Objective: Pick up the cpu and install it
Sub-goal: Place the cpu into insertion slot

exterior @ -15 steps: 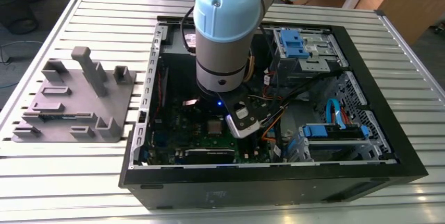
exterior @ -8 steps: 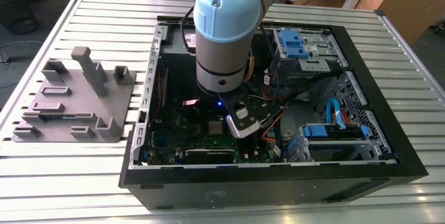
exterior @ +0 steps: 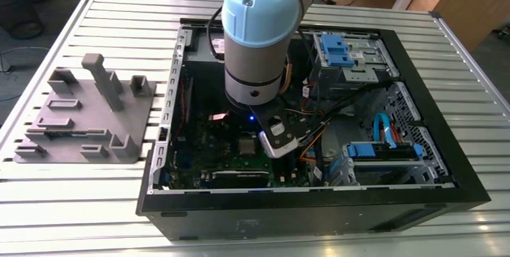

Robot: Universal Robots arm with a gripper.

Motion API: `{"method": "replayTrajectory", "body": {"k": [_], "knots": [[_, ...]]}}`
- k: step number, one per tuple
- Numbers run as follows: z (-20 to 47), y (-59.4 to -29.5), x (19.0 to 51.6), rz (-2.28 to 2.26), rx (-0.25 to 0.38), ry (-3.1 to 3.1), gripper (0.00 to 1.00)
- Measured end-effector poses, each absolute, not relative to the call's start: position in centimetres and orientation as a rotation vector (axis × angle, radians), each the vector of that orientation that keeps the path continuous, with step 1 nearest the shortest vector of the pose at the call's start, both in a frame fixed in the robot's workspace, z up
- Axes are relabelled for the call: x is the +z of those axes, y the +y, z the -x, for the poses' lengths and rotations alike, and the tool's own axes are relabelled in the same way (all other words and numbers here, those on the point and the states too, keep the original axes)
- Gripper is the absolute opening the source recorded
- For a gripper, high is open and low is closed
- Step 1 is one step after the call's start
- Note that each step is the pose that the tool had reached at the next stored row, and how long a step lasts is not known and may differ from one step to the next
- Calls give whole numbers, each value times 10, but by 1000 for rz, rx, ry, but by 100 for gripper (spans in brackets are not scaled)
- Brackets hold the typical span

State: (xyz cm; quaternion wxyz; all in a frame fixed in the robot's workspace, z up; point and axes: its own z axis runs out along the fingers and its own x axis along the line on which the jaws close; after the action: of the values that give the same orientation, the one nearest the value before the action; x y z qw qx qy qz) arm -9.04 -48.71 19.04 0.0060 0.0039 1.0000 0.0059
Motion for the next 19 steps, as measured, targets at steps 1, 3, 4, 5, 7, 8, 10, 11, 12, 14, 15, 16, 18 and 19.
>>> {"method": "replayTrajectory", "body": {"k": [1, 3, 4, 5, 7, 8, 10, 11, 12, 14, 15, 16, 18, 19], "knots": [[90, -487, 190, -12, 19, 3130, 54], [90, -487, 190, -12, 18, 3130, 54], [90, -487, 190, -12, 18, 3130, 54], [90, -487, 190, -12, 18, 3130, 54], [90, -487, 190, -12, 18, 3130, 54], [90, -487, 190, -12, 18, 3130, 54], [90, -487, 190, -12, 19, 3129, 54], [90, -487, 190, -12, 19, 3129, 54], [90, -487, 190, -12, 19, 3130, 54], [90, -487, 190, -12, 18, 3130, 54], [90, -487, 190, -12, 18, 3130, 54], [90, -487, 190, -12, 18, 3130, 54], [90, -487, 190, -12, 18, 3130, 54], [90, -487, 190, -12, 18, 3130, 54]]}}
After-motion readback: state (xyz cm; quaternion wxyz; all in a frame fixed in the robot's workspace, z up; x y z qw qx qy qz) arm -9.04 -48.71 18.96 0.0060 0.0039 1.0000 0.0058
